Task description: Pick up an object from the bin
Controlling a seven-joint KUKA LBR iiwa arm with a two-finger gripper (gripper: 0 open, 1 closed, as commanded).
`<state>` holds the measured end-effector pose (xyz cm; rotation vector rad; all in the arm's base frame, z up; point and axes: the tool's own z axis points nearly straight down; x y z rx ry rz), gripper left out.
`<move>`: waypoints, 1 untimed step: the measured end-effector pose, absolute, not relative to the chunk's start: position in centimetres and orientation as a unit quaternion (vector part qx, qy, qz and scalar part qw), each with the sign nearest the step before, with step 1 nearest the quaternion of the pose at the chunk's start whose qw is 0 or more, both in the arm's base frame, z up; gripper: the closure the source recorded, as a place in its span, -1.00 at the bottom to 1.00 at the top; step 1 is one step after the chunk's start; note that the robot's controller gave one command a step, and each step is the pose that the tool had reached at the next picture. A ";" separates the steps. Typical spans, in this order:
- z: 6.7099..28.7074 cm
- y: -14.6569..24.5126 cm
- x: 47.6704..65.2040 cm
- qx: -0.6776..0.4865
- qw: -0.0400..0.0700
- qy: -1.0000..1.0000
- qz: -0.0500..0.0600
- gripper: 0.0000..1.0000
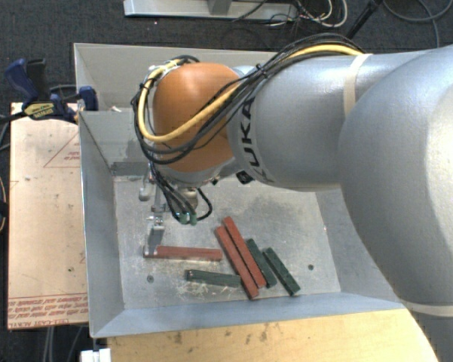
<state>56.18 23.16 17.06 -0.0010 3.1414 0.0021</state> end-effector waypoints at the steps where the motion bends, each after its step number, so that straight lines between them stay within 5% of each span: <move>1: 8.0 15.5 54.1 0.034 0.004 0.999 0.002 1.00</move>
Offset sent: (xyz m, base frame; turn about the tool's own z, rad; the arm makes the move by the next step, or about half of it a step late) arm 0.0000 0.0000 0.0000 0.0000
